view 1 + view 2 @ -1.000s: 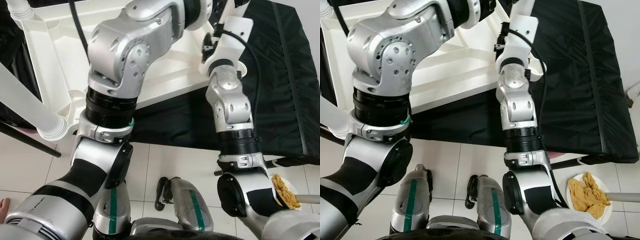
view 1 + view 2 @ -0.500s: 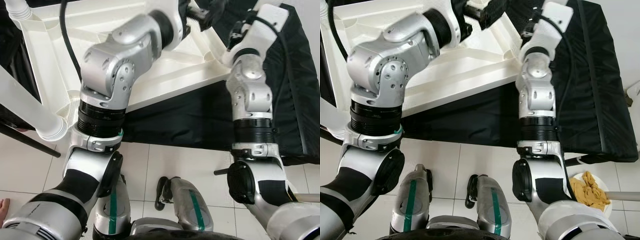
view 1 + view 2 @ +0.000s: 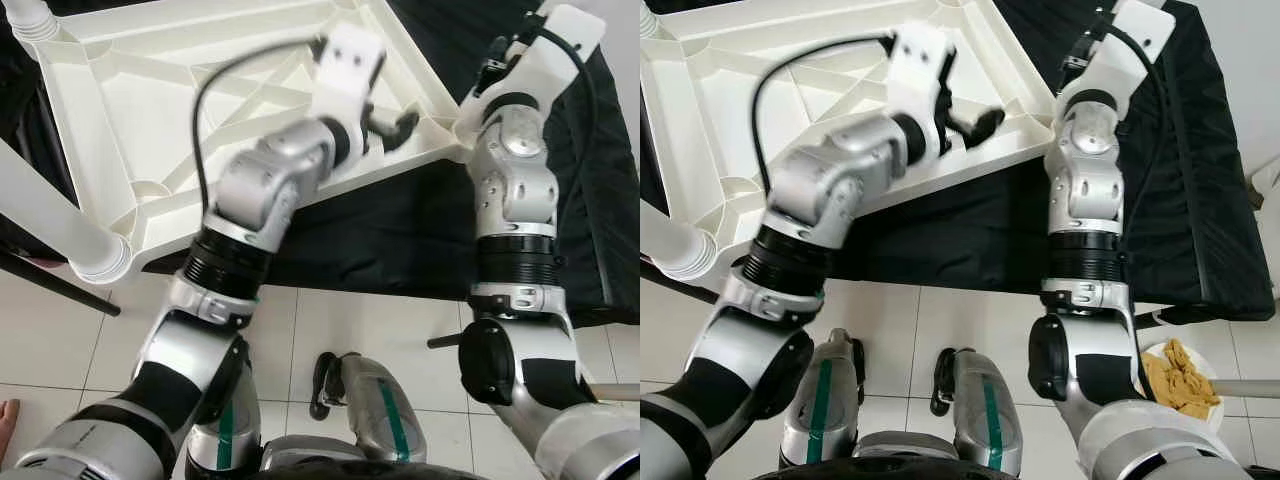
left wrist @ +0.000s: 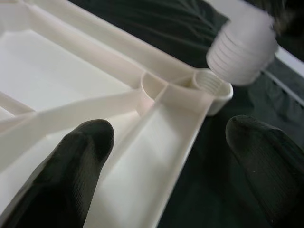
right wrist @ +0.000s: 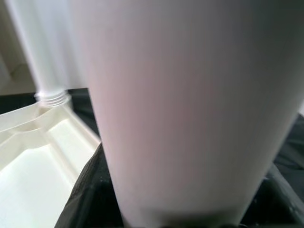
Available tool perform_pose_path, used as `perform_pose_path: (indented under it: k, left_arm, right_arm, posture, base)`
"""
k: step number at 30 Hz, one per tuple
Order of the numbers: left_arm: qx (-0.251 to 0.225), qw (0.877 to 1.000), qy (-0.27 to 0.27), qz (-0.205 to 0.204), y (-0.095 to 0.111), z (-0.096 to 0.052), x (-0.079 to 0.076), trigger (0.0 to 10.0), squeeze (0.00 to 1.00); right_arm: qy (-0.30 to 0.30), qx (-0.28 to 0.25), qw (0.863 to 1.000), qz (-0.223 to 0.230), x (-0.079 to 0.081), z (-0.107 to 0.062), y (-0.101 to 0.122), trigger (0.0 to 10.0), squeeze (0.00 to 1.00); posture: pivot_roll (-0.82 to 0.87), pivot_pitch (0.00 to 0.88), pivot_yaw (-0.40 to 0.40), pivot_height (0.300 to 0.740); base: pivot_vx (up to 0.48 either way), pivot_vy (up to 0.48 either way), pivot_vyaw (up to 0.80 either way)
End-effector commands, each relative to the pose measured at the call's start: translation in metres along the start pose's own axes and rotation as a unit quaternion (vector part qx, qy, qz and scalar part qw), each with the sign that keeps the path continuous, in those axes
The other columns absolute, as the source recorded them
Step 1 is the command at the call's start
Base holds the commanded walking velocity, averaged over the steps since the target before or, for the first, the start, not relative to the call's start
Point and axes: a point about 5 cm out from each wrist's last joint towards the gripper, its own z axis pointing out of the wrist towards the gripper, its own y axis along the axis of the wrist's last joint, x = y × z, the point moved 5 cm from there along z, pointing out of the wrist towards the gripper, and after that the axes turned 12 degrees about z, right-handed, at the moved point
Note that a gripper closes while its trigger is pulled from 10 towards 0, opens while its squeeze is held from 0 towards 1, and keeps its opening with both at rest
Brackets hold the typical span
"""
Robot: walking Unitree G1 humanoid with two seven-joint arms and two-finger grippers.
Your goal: Building children table
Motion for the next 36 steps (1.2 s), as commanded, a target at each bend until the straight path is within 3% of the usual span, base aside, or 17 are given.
perform_pose_path:
  k: [1, 4, 12, 16, 21, 26, 36]
  left_arm:
    - [0.005, 1.000, -0.005, 0.017, -0.005, 0.003, -0.006, 10.0, 0.00]
    - [0.031, 0.998, -0.009, 0.045, -0.021, 0.008, -0.012, 10.0, 0.00]
    - [0.052, 0.996, -0.016, 0.066, -0.035, 0.012, -0.018, 10.0, 0.00]
    - [0.080, 0.991, -0.019, 0.102, -0.051, 0.018, -0.023, 10.0, 0.00]
    - [0.085, 0.990, -0.019, 0.108, -0.053, 0.018, -0.024, 10.0, 0.00]
    - [0.103, 0.984, -0.008, 0.142, -0.062, 0.023, -0.021, 10.0, 0.00]
    - [0.095, 0.984, -0.008, 0.150, -0.059, 0.027, -0.022, 10.0, 0.00]
  right_arm:
    - [0.007, -0.013, 1.000, 0.006, 0.002, -0.001, 0.006, 10.0, 0.00]
    - [0.014, -0.001, 1.000, 0.004, 0.004, -0.005, -0.002, 10.0, 0.00]
    - [0.012, 0.001, 1.000, 0.003, 0.003, -0.006, -0.004, 10.0, 0.00]
    - [0.009, 0.000, 1.000, 0.002, 0.002, -0.006, -0.004, 10.0, 0.00]
    - [0.009, 0.000, 1.000, 0.002, 0.001, -0.006, -0.004, 10.0, 0.00]
    - [0.008, 0.002, 1.000, 0.003, 0.001, -0.007, -0.006, 10.0, 0.00]
    - [0.006, 0.004, 1.000, 0.002, 0.001, -0.007, -0.007, 10.0, 0.00]
  posture:
    - [0.14, 0.059, -0.112, 0.740]
    - [0.15, 0.058, -0.111, 0.740]
    - [0.14, 0.056, -0.107, 0.740]
    - [0.14, 0.048, -0.098, 0.740]
    - [0.14, 0.048, -0.098, 0.740]
    - [0.14, 0.043, -0.094, 0.740]
    - [0.14, 0.048, -0.090, 0.740]
  base:
    - [0.000, 0.000, 0.00]
    - [0.000, 0.000, 0.00]
    - [0.000, 0.000, 0.00]
    - [0.000, 0.000, 0.00]
    - [0.000, 0.000, 0.00]
    - [0.000, 0.000, 0.00]
    - [0.000, 0.000, 0.00]
